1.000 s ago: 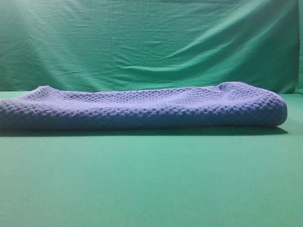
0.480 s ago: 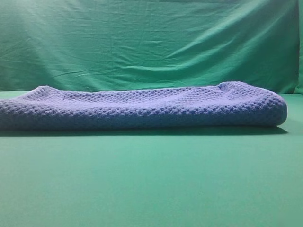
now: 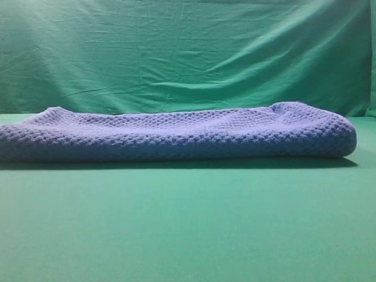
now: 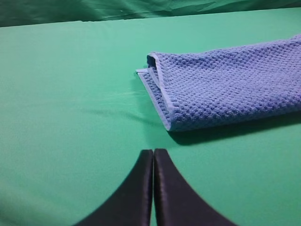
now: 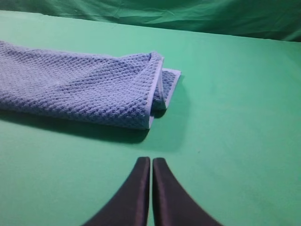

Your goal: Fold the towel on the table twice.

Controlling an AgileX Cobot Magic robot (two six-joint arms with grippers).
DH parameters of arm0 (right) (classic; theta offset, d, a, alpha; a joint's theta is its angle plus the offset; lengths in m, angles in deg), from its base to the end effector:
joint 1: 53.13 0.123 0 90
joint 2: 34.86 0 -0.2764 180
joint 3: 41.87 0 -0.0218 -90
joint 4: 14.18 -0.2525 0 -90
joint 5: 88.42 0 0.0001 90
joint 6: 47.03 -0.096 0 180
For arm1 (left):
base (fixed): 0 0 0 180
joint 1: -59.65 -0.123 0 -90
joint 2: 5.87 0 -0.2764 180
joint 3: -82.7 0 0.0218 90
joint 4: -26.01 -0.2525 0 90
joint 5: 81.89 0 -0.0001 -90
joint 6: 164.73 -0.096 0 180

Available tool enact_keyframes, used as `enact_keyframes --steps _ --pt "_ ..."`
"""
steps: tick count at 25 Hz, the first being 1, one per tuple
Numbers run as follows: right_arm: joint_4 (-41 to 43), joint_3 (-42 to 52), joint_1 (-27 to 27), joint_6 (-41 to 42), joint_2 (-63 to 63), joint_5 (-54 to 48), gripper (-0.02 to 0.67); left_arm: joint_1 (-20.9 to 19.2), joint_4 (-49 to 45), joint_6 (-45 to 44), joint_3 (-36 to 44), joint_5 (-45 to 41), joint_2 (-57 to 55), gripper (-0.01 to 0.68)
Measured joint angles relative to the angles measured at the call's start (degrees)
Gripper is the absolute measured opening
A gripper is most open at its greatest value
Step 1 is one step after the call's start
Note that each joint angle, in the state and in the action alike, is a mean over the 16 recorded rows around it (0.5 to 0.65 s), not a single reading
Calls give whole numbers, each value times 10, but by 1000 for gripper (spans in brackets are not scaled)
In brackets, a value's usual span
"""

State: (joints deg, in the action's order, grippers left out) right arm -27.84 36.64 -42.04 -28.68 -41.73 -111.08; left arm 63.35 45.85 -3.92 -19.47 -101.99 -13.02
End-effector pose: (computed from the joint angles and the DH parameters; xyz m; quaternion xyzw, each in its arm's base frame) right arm 0.0637 0.0214 0.1694 -0.1443 0.7928 0.0644 0.5886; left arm 0.0670 -0.0156 0.1781 0.0646 0.7847 -0.0633 0.6132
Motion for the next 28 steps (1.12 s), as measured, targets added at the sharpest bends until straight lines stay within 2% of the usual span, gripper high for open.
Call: enact_keyframes --steps 13,28 --pt "0 0 -98 2 0 0 0 -7 0 -1 0 -3 0 0" --pt "0 0 -108 2 0 0 0 -7 0 -1 0 -3 0 0"
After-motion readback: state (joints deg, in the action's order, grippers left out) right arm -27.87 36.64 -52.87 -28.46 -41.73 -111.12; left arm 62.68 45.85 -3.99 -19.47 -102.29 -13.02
